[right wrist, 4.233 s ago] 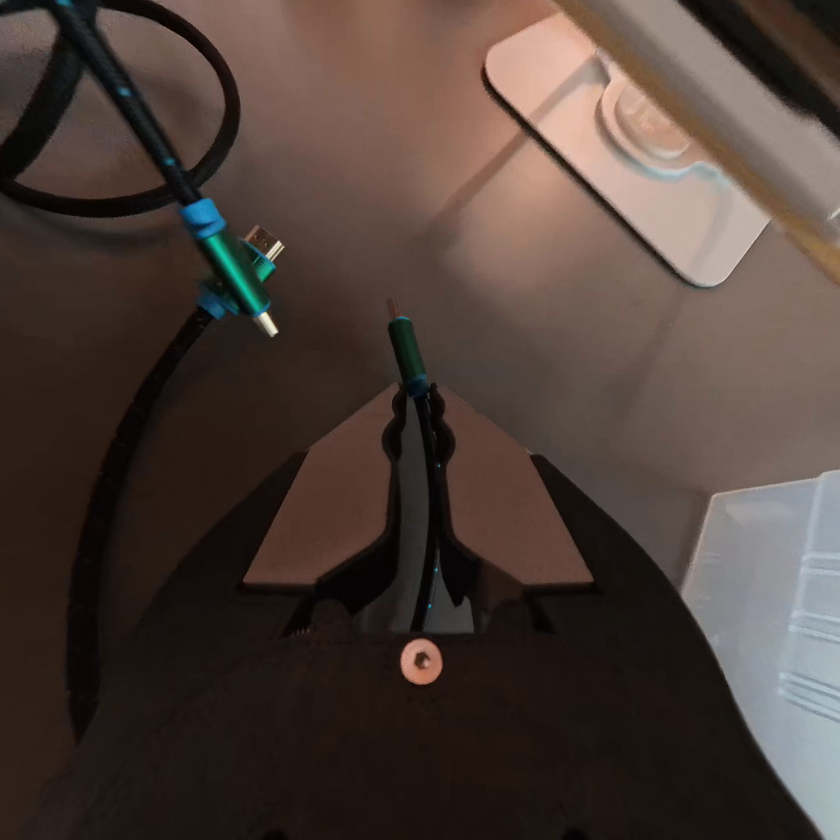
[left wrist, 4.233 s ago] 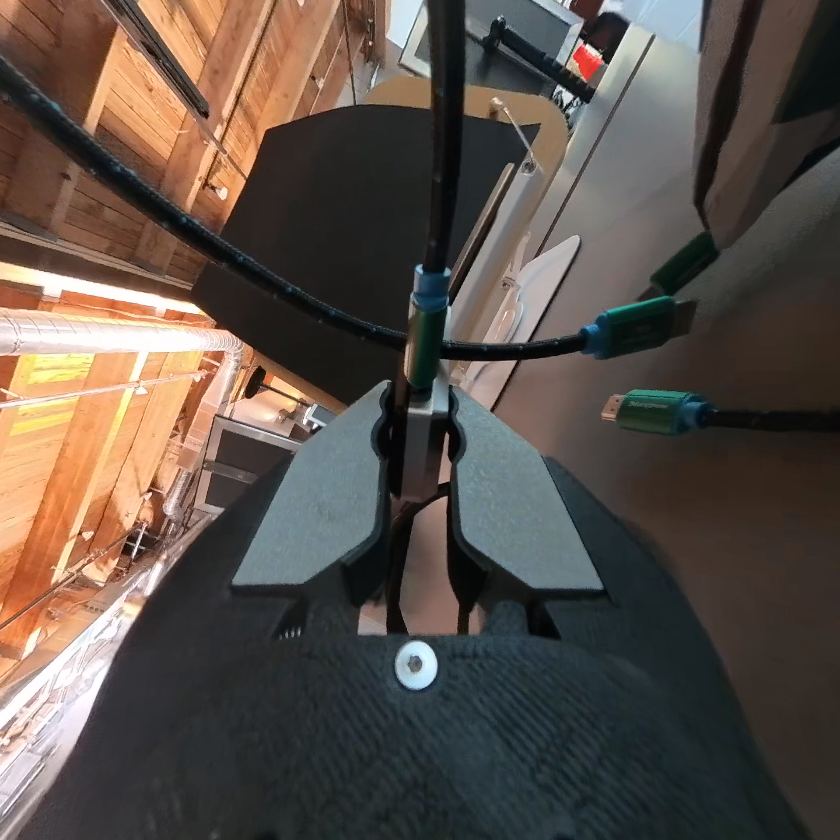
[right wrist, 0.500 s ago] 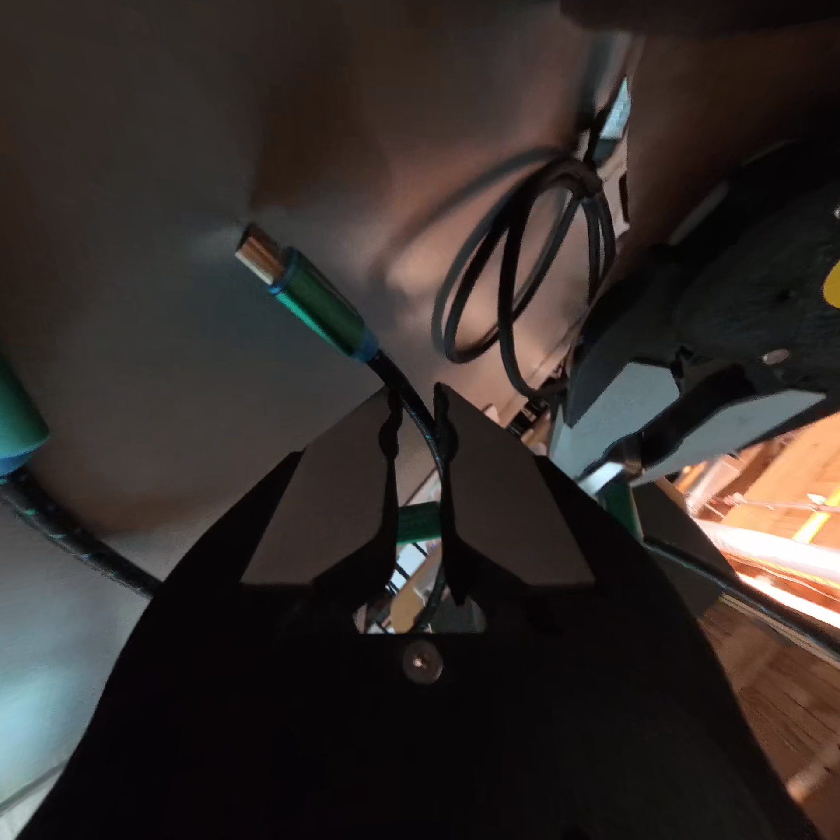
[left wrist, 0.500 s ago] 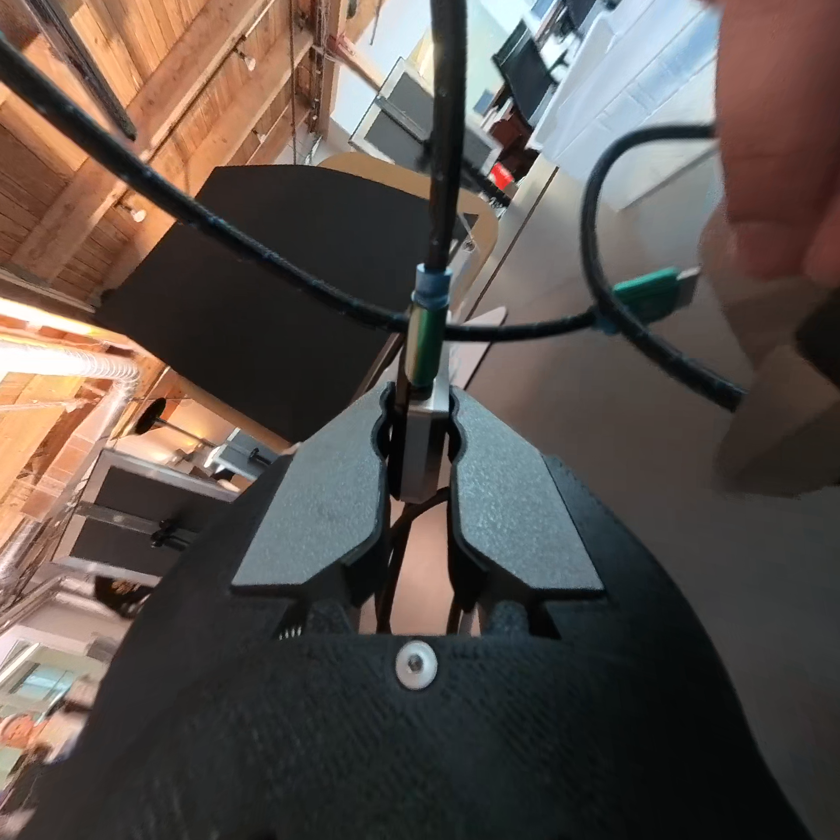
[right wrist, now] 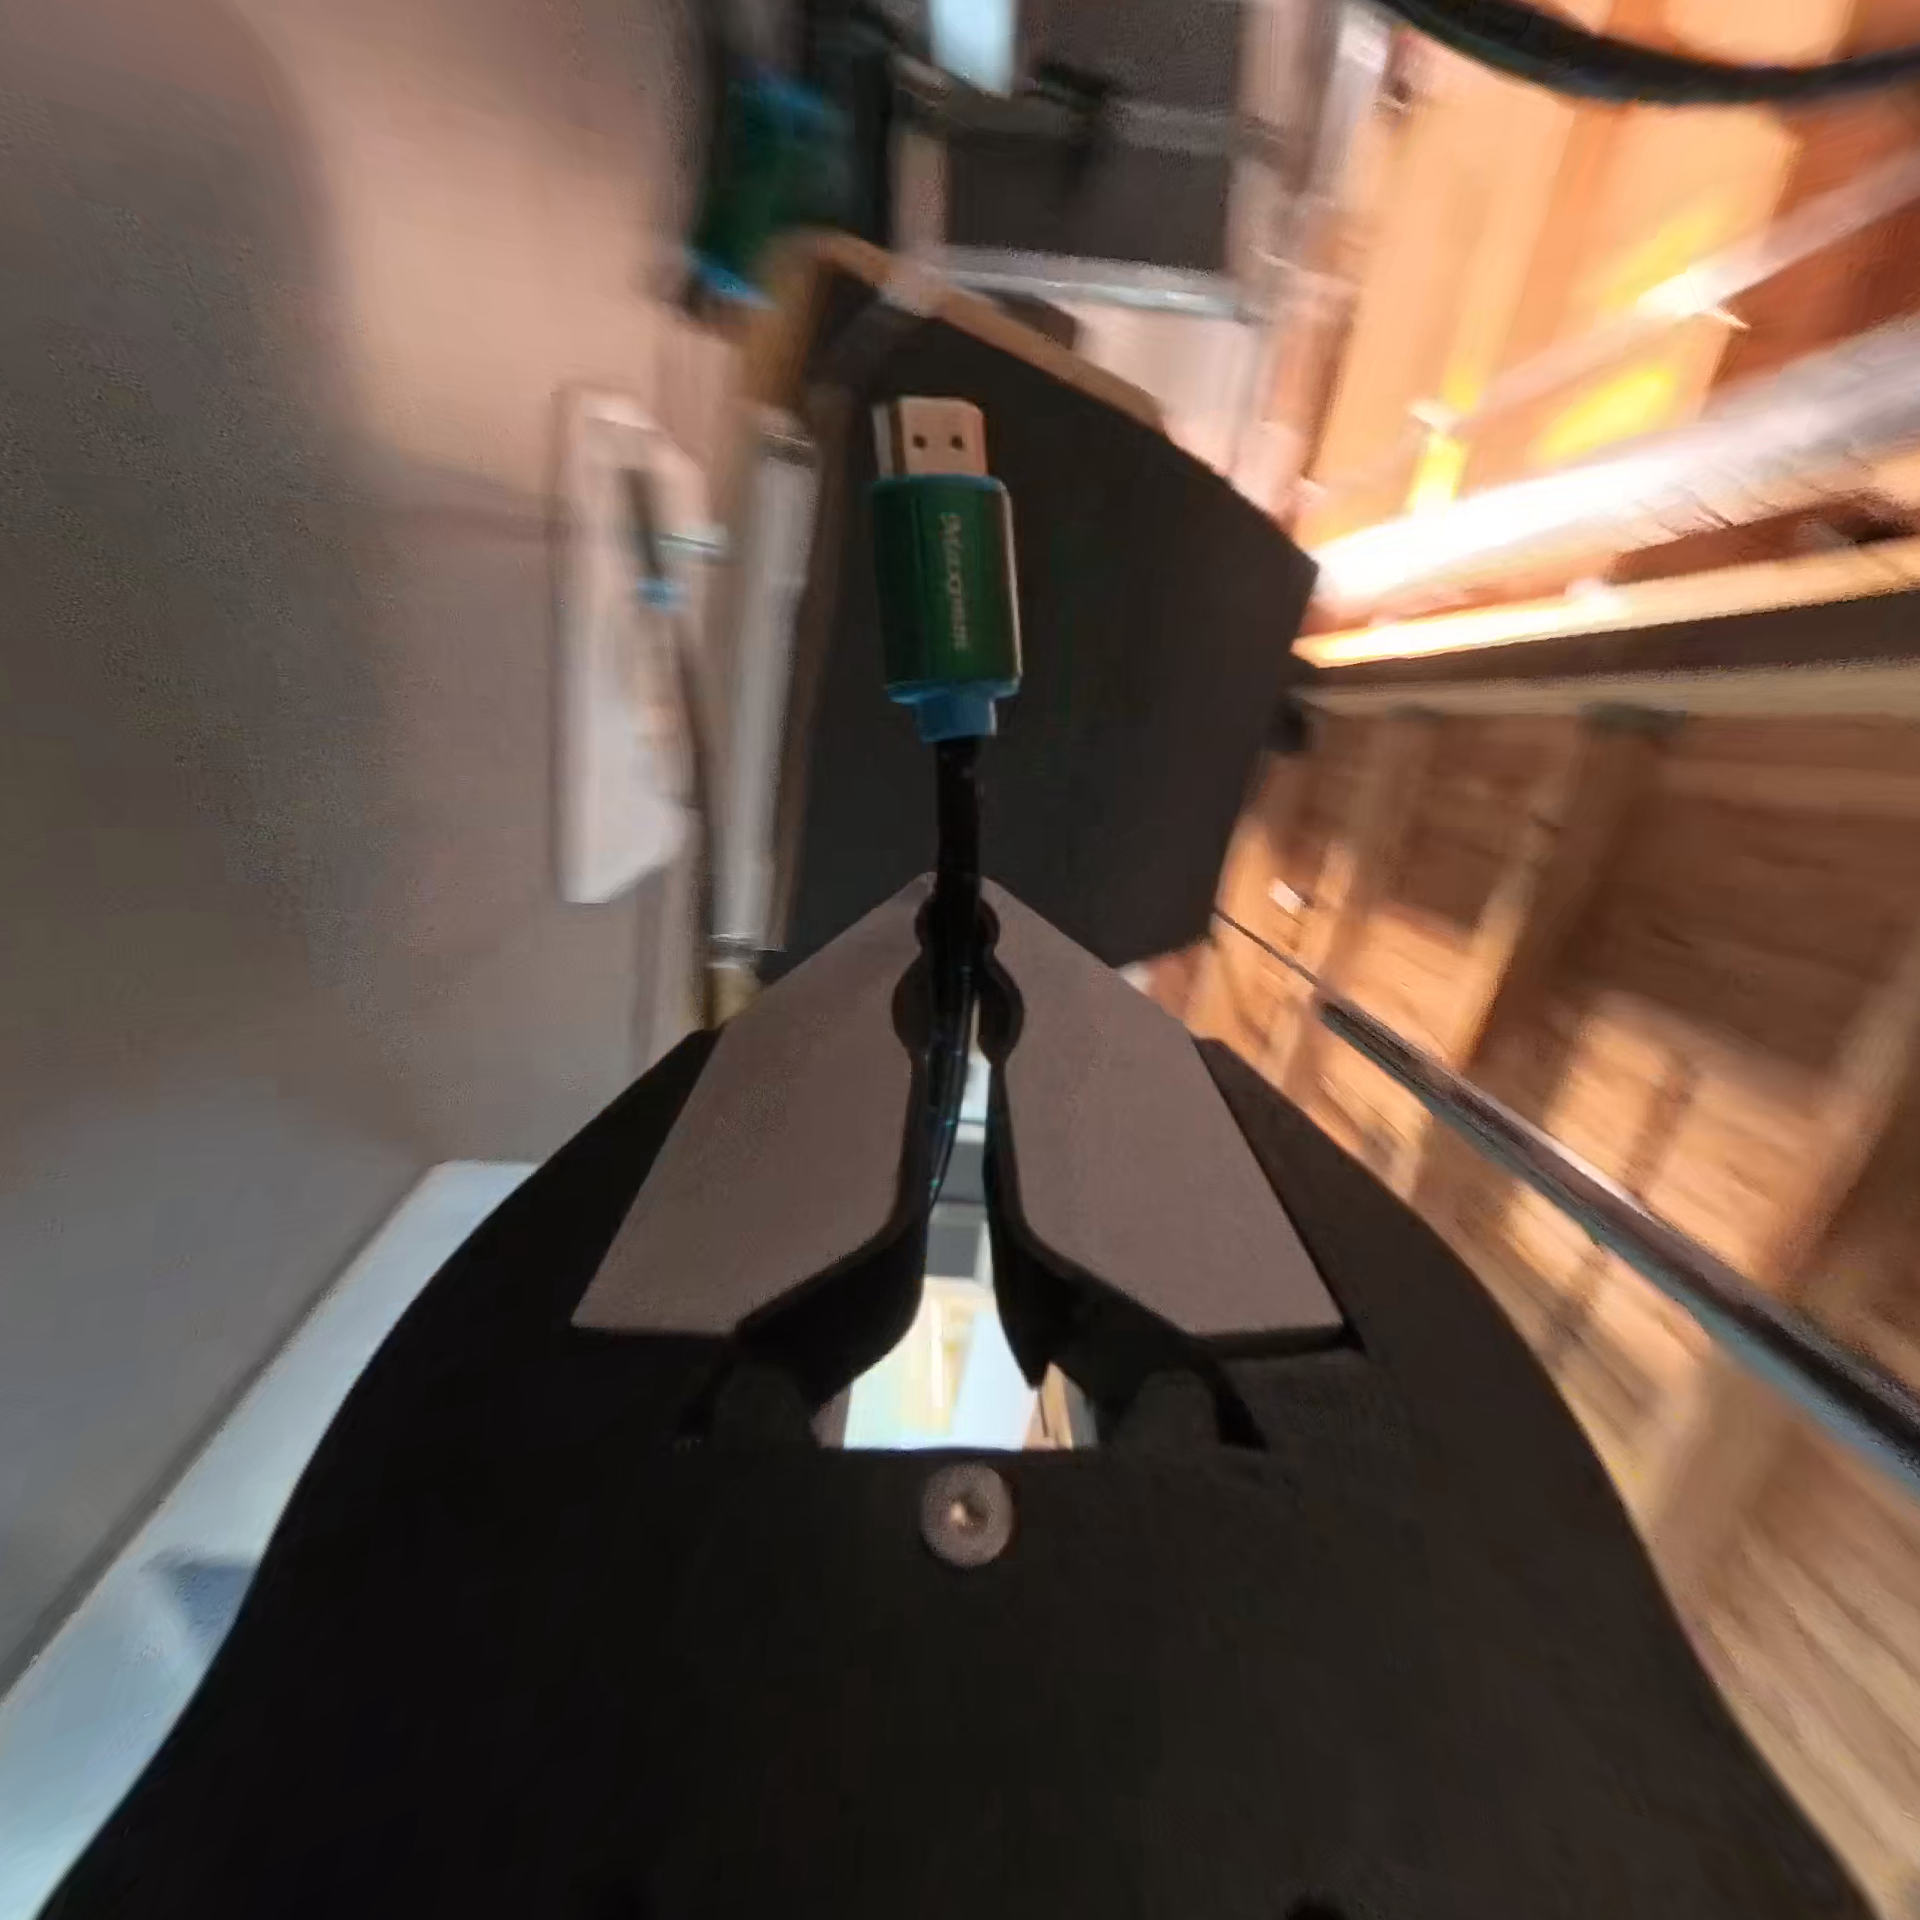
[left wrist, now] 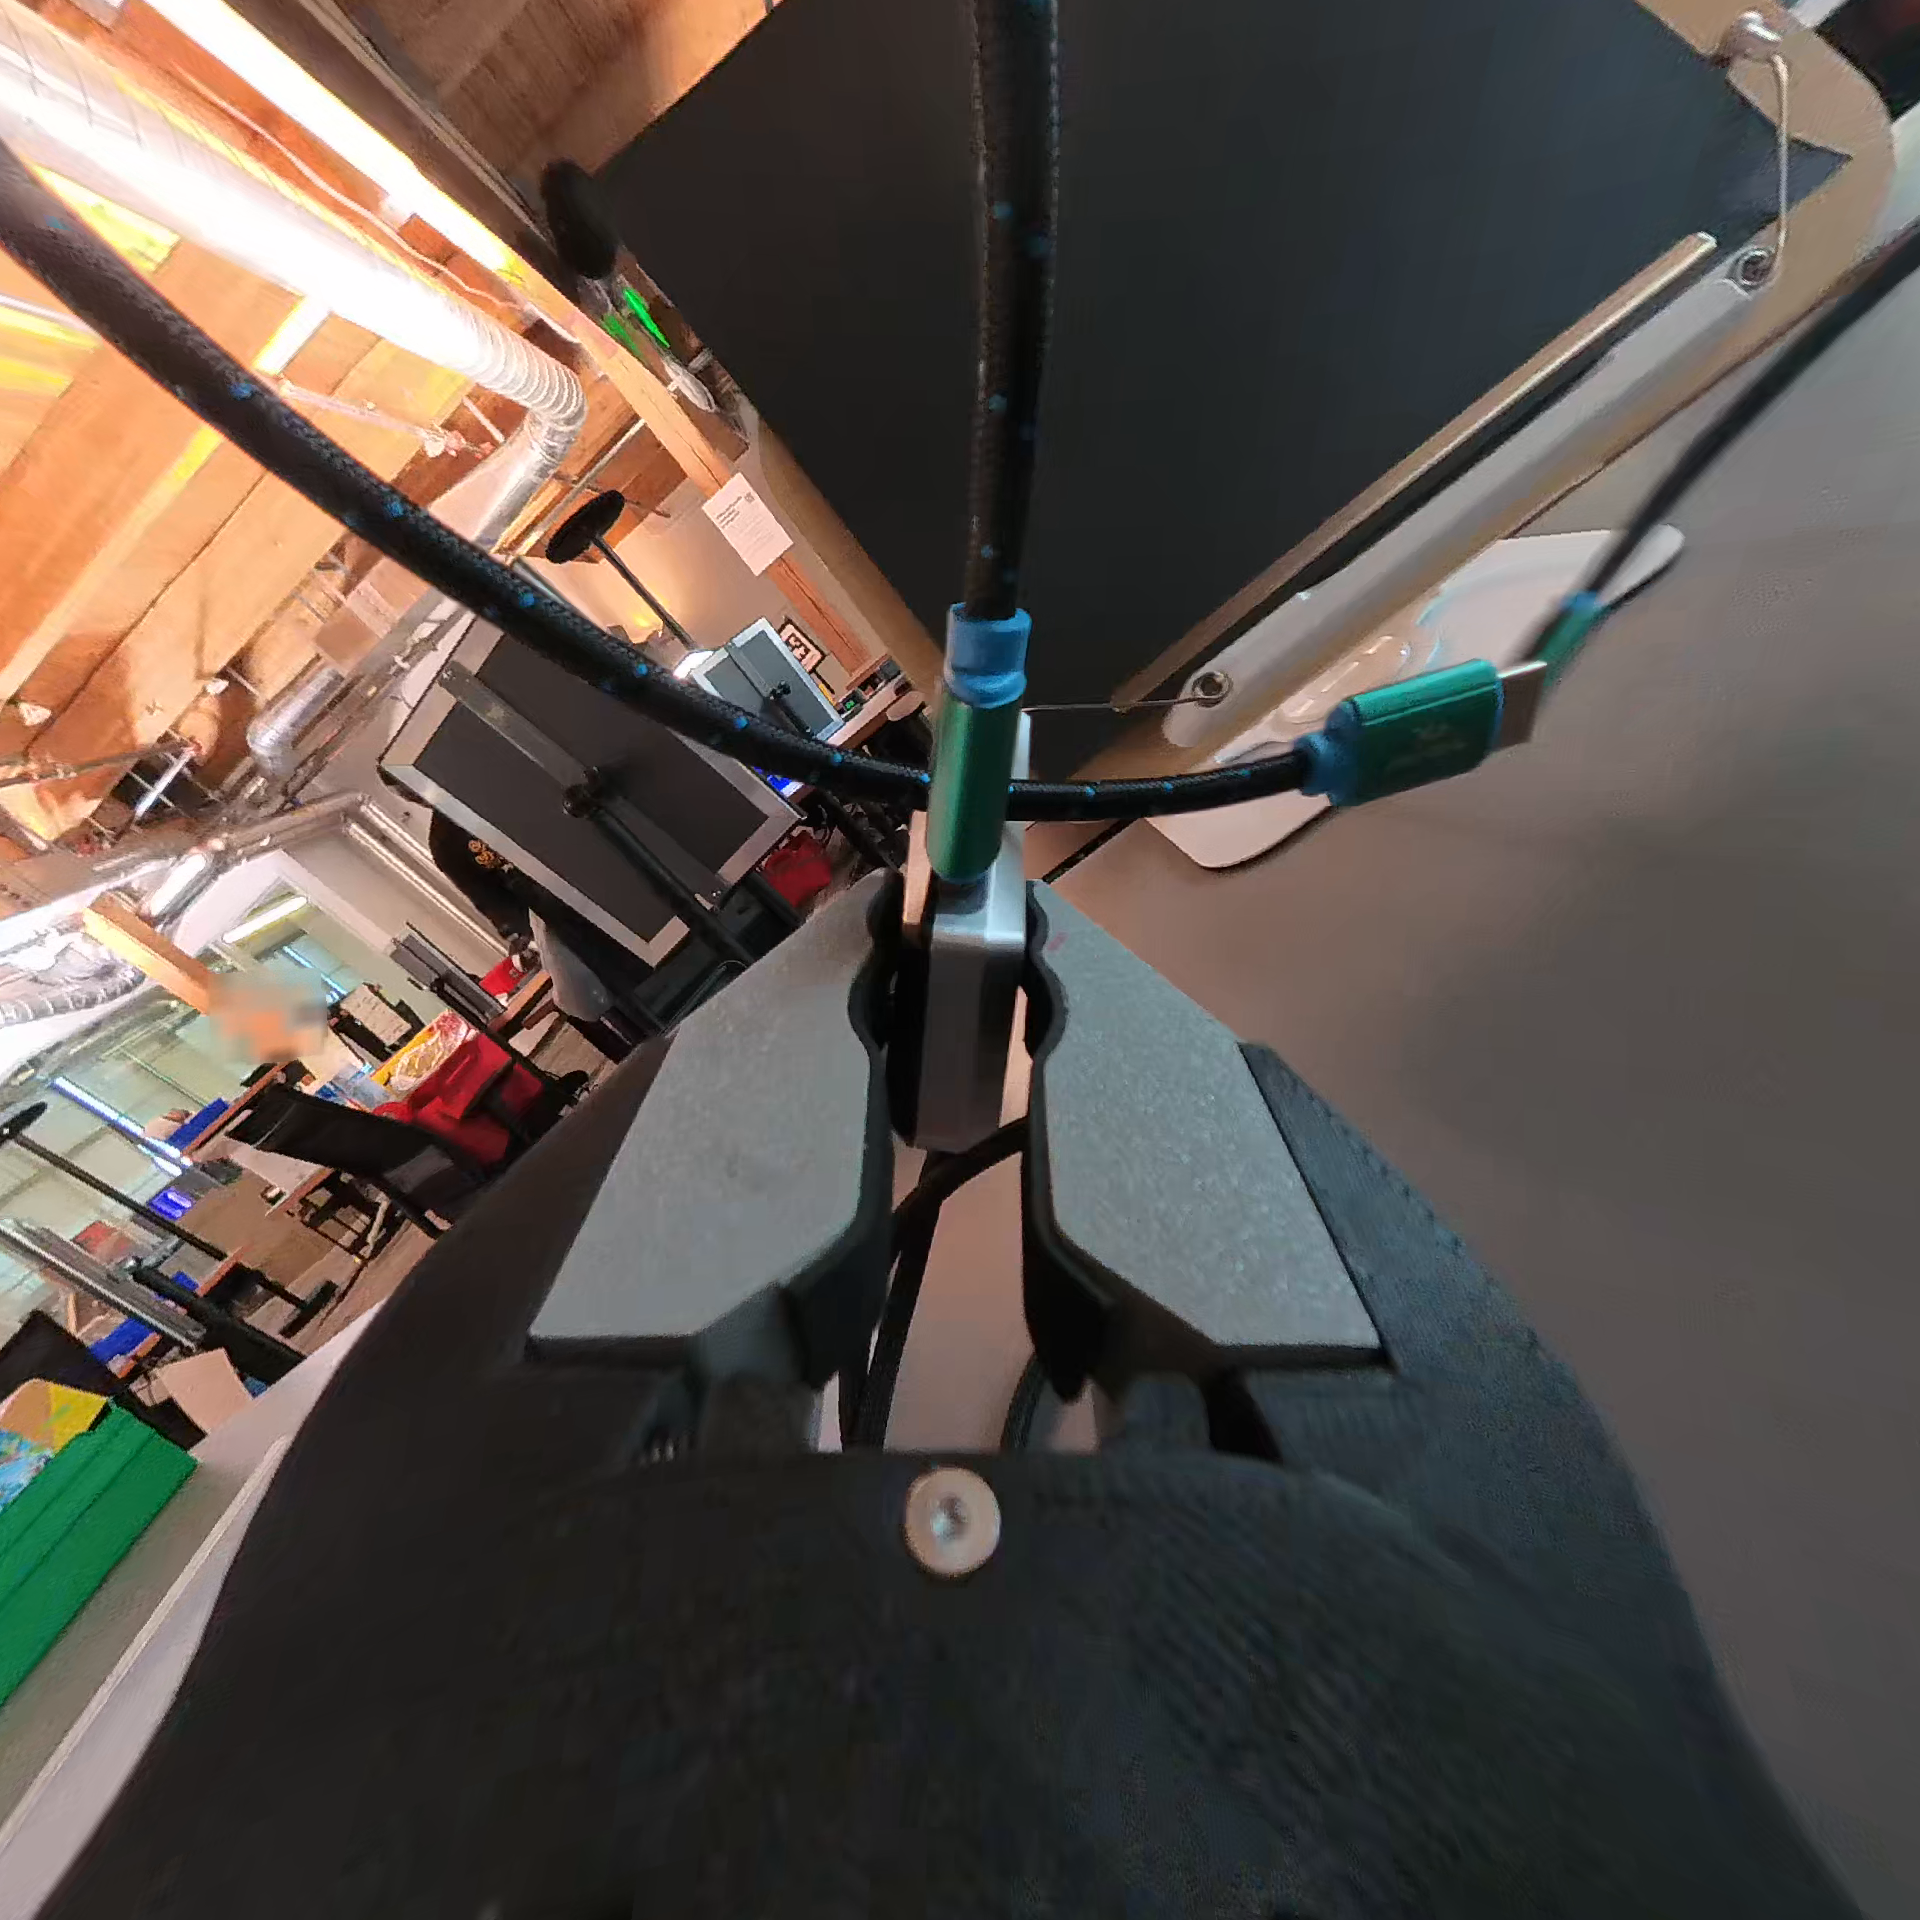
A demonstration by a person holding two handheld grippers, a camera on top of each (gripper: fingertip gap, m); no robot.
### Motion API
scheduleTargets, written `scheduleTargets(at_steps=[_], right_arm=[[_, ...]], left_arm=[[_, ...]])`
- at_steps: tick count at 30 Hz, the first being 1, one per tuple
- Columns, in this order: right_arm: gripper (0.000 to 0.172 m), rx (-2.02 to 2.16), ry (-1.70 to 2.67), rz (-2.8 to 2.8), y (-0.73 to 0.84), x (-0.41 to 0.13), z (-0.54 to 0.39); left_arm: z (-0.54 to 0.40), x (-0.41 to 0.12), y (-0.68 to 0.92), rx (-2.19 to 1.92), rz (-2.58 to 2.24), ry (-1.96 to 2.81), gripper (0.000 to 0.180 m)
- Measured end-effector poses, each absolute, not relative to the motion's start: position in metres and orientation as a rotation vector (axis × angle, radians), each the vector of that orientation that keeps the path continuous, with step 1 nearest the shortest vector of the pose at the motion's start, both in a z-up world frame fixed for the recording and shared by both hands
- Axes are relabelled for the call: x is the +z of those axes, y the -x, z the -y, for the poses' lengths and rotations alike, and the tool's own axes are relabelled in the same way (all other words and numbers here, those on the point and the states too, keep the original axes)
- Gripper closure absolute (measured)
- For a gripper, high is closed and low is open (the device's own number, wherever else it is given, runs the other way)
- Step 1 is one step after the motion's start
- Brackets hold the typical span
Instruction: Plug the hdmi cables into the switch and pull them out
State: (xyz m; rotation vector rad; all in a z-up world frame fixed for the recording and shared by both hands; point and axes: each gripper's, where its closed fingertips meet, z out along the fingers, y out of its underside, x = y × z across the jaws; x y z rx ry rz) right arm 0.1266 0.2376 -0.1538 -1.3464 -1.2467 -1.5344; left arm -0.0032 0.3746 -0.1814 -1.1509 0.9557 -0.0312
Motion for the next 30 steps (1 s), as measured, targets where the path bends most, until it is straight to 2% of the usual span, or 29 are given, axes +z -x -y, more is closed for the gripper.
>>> scheduleTargets(at_steps=[3,7,12,15,20,30], right_arm=[[0.172,-1.294,1.54,1.531,-0.117,-0.242,-0.211],[0.171,-0.892,1.799,1.686,-0.1,-0.316,-0.174],[0.172,-0.443,2.016,1.525,-0.087,-0.316,-0.17],[0.155,-0.252,2.073,1.42,-0.083,-0.312,-0.174],[0.149,-0.076,2.091,1.35,-0.071,-0.312,-0.171],[0.149,-0.406,1.858,1.482,-0.058,-0.307,-0.178]], left_arm=[[-0.369,-0.186,-0.004,-0.02,-0.998,1.132,0.161],[-0.364,-0.193,-0.013,-0.006,-1.056,1.112,0.161],[-0.361,-0.197,-0.016,-0.006,-1.087,1.103,0.161],[-0.361,-0.198,-0.017,-0.006,-1.098,1.103,0.161],[-0.36,-0.199,-0.019,-0.005,-1.11,1.097,0.161],[-0.357,-0.199,-0.021,-0.002,-1.123,1.083,0.161]])
